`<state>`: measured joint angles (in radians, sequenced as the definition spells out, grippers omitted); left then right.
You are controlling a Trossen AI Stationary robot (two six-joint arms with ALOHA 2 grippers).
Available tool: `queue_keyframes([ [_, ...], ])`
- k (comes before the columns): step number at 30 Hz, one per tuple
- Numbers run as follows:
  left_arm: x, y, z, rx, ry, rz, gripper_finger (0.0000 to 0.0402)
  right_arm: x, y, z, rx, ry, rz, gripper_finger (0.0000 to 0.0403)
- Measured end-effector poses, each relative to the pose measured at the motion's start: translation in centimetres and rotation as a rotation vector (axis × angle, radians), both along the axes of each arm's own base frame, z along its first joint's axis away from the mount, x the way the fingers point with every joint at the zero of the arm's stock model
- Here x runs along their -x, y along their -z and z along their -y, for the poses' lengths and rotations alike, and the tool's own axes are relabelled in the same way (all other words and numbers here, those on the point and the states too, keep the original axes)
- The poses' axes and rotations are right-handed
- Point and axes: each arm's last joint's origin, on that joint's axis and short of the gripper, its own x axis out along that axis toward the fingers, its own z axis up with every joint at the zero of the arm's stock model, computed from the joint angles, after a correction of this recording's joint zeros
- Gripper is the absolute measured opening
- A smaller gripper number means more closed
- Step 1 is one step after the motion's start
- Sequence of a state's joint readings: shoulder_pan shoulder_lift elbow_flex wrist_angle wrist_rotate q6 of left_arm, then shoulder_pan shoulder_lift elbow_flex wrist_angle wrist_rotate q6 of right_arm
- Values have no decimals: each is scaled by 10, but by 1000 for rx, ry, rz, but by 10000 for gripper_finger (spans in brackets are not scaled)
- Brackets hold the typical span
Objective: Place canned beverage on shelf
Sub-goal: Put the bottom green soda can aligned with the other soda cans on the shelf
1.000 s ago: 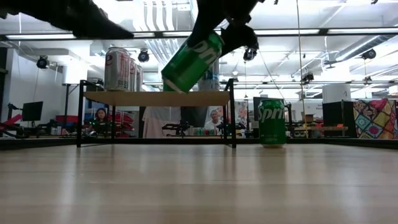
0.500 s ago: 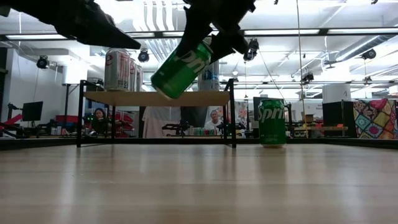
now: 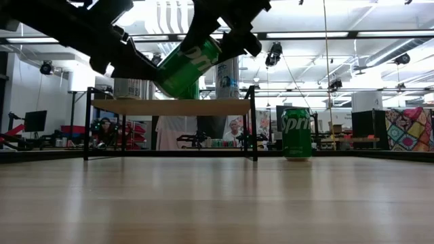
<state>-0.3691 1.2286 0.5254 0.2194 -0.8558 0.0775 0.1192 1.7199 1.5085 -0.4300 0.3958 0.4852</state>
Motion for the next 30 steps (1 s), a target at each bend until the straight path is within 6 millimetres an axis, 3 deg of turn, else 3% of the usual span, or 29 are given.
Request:
queue_keyframes([
  [18,-16,8,-1,26,14,51,365,-14,10,-1,-12,-42,47,295],
  [21,-17,7,-1,16,18,53,347,-15,9,-1,-12,-42,52,295],
  [25,-16,5,-1,-12,5,54,291,-15,8,-1,4,-54,53,295],
  [30,-15,3,-2,-13,-4,64,289,-15,6,-1,35,-71,58,337],
])
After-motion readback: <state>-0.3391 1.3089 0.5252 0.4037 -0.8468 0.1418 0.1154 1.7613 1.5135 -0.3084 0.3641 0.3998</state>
